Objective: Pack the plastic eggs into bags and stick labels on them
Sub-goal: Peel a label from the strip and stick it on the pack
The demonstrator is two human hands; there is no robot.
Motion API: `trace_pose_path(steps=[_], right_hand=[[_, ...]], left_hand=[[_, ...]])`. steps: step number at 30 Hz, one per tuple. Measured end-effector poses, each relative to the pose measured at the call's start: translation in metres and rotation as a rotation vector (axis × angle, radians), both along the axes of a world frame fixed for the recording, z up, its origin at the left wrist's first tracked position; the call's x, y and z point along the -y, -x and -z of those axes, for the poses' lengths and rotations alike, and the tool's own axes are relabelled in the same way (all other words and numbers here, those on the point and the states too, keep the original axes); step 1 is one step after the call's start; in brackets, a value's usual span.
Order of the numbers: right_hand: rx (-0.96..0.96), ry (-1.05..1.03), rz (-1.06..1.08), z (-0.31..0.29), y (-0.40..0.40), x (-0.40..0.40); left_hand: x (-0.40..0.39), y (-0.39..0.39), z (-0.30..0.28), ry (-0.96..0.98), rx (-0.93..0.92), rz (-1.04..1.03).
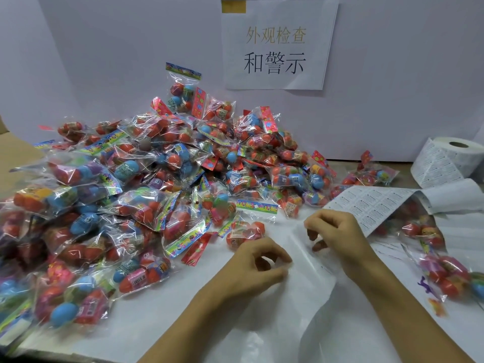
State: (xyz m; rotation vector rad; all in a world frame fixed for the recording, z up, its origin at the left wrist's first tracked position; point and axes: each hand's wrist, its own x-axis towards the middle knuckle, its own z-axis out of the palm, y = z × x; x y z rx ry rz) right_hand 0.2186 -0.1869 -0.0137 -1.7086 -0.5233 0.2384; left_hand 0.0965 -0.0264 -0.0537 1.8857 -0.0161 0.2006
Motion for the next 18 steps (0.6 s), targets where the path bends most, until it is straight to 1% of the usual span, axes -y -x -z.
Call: trace_pose_path(steps=[2, 4, 6, 7, 9, 10, 11, 15, 16, 18], right_hand=[[-0.104, -0.246, 0.052, -0.003, -0.003, 0.002], [-0.167, -0.408, 0.073, -0.006, -0.006, 0.006], [-0.156, -0.415, 0.055, -0.004, -0.006, 0.006], [-0.136, -0.393, 0.040, -0.003, -0.006, 0.004], [-0.080, -0.337, 0.028, 0.001, -0.004, 0.001], [-0.033, -0.302, 0.031, 0.003, -0.002, 0.000], [0.035, -0.258, 0.041, 0.004, -0.001, -0.001], [0.406, -0.039, 0.097, 0.011, 0.008, -0.005], [0.477, -0.010, 0.069, 0.013, 0.011, -0.007], [0.542, 0.010, -0.026, 0.017, 0.018, -0.010]], left_hand=[[0.000, 0.001, 0.000, -0.116, -0.012, 0.044], [0.001, 0.002, 0.001, -0.291, -0.023, 0.129], [0.004, 0.003, 0.006, -0.462, -0.007, 0.182], [0.005, 0.003, 0.009, -0.527, 0.022, 0.175], [0.008, 0.003, 0.014, -0.568, 0.066, 0.122], [0.009, 0.004, 0.016, -0.532, 0.069, 0.087], [0.010, 0.003, 0.015, -0.457, 0.069, 0.043], [0.007, -0.006, 0.003, -0.064, 0.102, -0.178], [0.005, -0.007, 0.000, 0.043, 0.108, -0.209], [0.003, -0.008, -0.007, 0.302, 0.091, -0.231]])
